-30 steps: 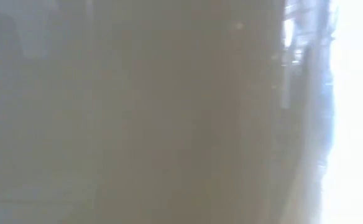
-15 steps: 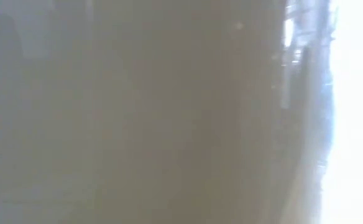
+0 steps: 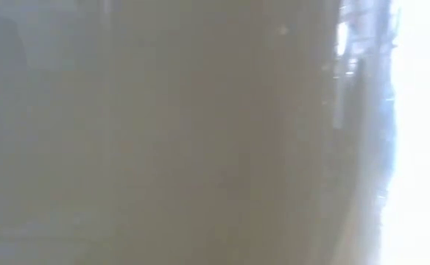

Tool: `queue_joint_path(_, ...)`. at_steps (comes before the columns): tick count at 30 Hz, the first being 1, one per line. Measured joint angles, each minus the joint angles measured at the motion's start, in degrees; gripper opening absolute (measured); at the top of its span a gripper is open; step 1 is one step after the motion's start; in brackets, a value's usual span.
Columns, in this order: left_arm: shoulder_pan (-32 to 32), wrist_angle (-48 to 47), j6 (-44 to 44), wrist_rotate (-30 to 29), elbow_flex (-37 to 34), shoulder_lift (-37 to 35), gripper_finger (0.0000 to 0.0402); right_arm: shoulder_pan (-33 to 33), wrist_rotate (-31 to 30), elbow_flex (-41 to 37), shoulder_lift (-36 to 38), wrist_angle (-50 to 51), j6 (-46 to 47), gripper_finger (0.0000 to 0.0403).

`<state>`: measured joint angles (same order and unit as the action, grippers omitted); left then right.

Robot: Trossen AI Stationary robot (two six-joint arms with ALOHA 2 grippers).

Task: Pick & Place USB Port
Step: Put the black USB cable into the gray bin

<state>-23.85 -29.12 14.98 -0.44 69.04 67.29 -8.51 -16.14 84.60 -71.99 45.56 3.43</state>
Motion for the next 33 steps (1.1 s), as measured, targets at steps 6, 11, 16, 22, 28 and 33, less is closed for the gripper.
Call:
queue_joint_path(6,-3.7,1.4,0.7,2.6,0.0,4.5,0.0018,-0.3,0.0,0.0,0.0,-0.9,2.8,0.0209)
queue_joint_path(11,-4.1,3.5,0.0,7.1,0.0,9.4,0.0018,-0.3,0.0,0.0,0.0,-1.4,8.1,0.0209)
queue_joint_path(16,-4.0,9.4,-1.7,12.2,0.0,15.1,0.0018,-0.6,1.9,0.0,0.0,-1.8,12.3,0.0208)
queue_joint_path(22,-5.1,12.9,-1.2,14.4,0.0,20.1,0.0018,-3.9,3.6,0.0,0.0,-5.6,11.1,0.0208)
queue_joint_path(28,-4.3,18.1,-2.5,14.5,0.0,22.1,0.0018,-6.3,2.2,0.0,0.0,-6.1,10.7,0.0208)
queue_joint_path(33,-2.3,19.7,-3.1,15.4,0.1,22.7,0.0052,-6.6,2.5,0.0,0.0,-6.0,11.0,0.0208)
